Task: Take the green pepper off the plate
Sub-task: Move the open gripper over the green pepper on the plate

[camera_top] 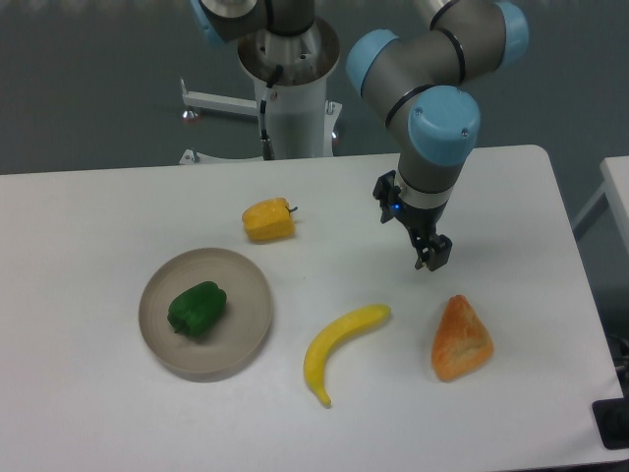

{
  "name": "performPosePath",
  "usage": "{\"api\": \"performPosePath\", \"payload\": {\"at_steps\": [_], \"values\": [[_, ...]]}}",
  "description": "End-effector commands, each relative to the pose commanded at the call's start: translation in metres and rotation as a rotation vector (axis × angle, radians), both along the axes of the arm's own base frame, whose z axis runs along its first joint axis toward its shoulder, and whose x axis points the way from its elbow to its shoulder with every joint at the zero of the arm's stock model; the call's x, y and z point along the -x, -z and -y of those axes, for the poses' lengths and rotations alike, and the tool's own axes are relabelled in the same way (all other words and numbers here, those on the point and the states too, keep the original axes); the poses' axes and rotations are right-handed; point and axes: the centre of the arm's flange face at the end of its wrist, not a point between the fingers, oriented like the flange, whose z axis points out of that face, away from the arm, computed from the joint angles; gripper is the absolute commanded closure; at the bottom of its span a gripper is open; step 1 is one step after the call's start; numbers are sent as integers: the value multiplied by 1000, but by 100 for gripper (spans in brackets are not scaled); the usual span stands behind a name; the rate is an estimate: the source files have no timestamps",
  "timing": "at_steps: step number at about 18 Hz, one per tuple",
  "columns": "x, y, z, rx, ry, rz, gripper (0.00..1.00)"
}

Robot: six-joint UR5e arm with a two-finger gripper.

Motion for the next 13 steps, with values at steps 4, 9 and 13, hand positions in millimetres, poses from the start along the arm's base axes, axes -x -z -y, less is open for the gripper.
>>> {"api": "performPosePath", "payload": {"at_steps": [4, 9, 13], "values": [[-7, -2, -4, -9, -2, 5, 0], [-45, 8, -30, -37, -71, 67, 0], [-101, 7, -58, -68, -169, 136, 0]]}}
